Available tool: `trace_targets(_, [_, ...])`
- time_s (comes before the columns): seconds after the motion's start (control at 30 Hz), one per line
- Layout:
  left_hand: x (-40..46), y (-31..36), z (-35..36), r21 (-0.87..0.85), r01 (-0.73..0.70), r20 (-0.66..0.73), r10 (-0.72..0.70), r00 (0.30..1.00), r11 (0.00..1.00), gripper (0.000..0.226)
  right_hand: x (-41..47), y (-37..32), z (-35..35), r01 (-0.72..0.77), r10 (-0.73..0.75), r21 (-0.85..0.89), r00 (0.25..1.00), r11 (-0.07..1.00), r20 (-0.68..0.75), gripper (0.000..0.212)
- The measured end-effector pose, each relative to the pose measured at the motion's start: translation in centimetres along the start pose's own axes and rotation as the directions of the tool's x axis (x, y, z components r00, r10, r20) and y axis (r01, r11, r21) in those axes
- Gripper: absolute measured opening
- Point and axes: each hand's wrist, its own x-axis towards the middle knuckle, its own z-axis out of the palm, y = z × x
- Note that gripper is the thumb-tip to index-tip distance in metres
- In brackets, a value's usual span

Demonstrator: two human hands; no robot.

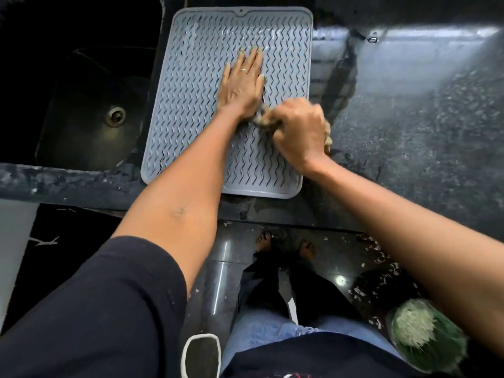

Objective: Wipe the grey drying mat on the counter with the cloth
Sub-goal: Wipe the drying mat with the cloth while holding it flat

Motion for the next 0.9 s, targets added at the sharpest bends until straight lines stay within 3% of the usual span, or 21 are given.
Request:
trace_targets(0.1, [-2.0, -0.5, 0.5, -0.001, -0.029, 0.007, 0.029, 1.000, 1.000, 0.053, 5.7, 1.2, 0.5, -0.134, 0.132, -0.002, 0.984, 0.991, -0.115, 0.035])
trace_targets(0.2, [-3.8, -0.8, 1.1, -0.037, -0.011, -0.037, 0.010, 0.999, 0.999, 0.053, 10.4, 3.0, 1.6, -0.189, 0.201, -0.156, 0.977, 0.969, 0.064, 0.042])
trace_targets(0.27, [-4.3, -0.8, 1.5, -0.031, -0.003, -0.055, 0.001, 0.998, 1.000, 0.054, 10.8, 3.7, 2.2, -0.134, 0.176, -0.267, 0.974, 0.954, 0.140, 0.041])
trace_targets(0.57, [-4.6, -0.2, 1.1, 0.002, 0.031, -0.041, -0.031, 0.999, 1.000, 0.053, 1.6, 2.0, 2.2, 0.023, -0.032, -0.230, 0.999, 0.973, -0.036, 0.031])
trace_targets(0.83, [-5.4, 0.6, 0.6, -0.027, 0.071, -0.021, -0.071, 0.997, 0.997, 0.053, -7.8, -0.3, 0.0, 0.164, -0.139, -0.258, 0.984, 0.952, 0.112, 0.022])
trace_targets(0.9, [-6.1, 0.9, 0.7, -0.028, 0.090, -0.015, -0.091, 0.996, 0.996, 0.053, -8.2, -0.4, -1.0, 0.186, -0.149, -0.178, 0.968, 0.966, 0.202, 0.024])
